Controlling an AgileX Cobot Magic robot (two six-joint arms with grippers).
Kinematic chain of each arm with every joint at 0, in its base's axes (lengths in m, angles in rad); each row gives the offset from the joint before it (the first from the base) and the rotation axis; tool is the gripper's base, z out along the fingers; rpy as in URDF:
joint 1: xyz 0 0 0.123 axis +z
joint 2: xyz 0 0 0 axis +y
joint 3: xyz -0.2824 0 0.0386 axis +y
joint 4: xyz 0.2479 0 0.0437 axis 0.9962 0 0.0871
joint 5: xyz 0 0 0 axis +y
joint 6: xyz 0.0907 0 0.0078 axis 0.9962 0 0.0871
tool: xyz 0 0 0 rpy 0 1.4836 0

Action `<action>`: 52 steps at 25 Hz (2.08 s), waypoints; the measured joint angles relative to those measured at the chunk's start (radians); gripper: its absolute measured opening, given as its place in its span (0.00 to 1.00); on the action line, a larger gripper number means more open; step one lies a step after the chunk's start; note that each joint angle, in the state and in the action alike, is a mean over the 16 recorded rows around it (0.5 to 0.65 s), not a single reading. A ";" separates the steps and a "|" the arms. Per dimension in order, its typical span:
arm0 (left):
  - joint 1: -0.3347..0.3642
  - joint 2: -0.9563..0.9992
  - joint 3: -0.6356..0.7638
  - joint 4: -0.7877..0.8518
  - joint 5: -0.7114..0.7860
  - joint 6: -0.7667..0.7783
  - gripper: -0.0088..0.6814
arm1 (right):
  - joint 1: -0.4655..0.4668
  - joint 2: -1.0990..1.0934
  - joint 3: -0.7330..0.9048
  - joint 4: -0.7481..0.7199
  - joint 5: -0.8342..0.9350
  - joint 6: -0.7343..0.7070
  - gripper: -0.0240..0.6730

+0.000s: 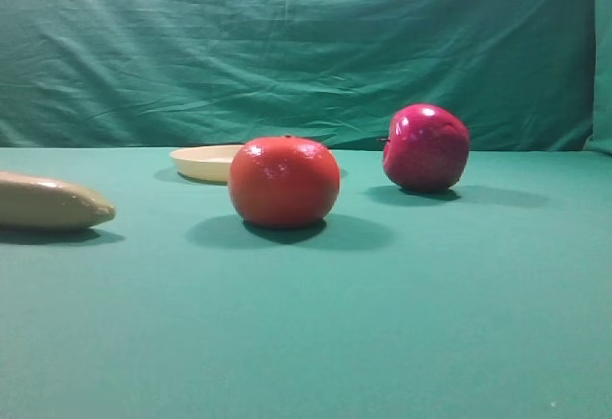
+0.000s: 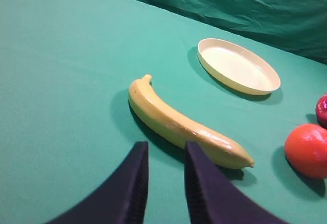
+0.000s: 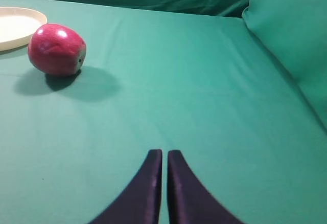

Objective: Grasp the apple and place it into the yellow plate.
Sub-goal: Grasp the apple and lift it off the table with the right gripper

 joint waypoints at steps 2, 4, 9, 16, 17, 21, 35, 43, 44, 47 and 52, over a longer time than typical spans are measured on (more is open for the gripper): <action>0.000 0.000 0.000 0.000 0.000 0.000 0.24 | 0.000 0.000 0.000 0.000 0.000 0.000 0.03; 0.000 0.000 0.000 0.000 0.000 0.000 0.24 | 0.000 0.000 0.000 0.000 0.000 0.000 0.03; 0.000 0.000 0.000 0.000 0.000 0.000 0.24 | 0.000 0.000 0.000 0.000 0.000 0.000 0.03; 0.000 0.000 0.000 0.000 0.000 0.000 0.24 | 0.000 0.000 0.001 0.046 -0.058 0.001 0.03; 0.000 0.000 0.000 0.000 0.000 0.000 0.24 | 0.000 0.000 0.002 0.059 -0.076 0.001 0.03; 0.000 0.000 0.000 0.000 0.000 0.000 0.24 | 0.000 0.000 -0.005 0.109 -0.141 0.001 0.03; 0.000 0.000 0.000 0.000 0.000 0.000 0.24 | 0.000 0.204 -0.217 0.206 -0.166 -0.008 0.03; 0.000 0.000 0.000 0.000 0.000 0.000 0.24 | 0.023 0.521 -0.415 0.209 -0.058 -0.085 0.03; 0.000 0.000 0.000 0.000 0.000 0.000 0.24 | 0.031 0.563 -0.440 0.209 -0.044 -0.098 0.03; 0.000 0.000 0.000 0.000 0.000 0.000 0.24 | 0.064 0.689 -0.514 0.212 -0.006 -0.146 0.03; 0.000 0.000 0.000 0.000 0.000 0.000 0.24 | 0.141 0.897 -0.640 0.215 0.038 -0.228 0.03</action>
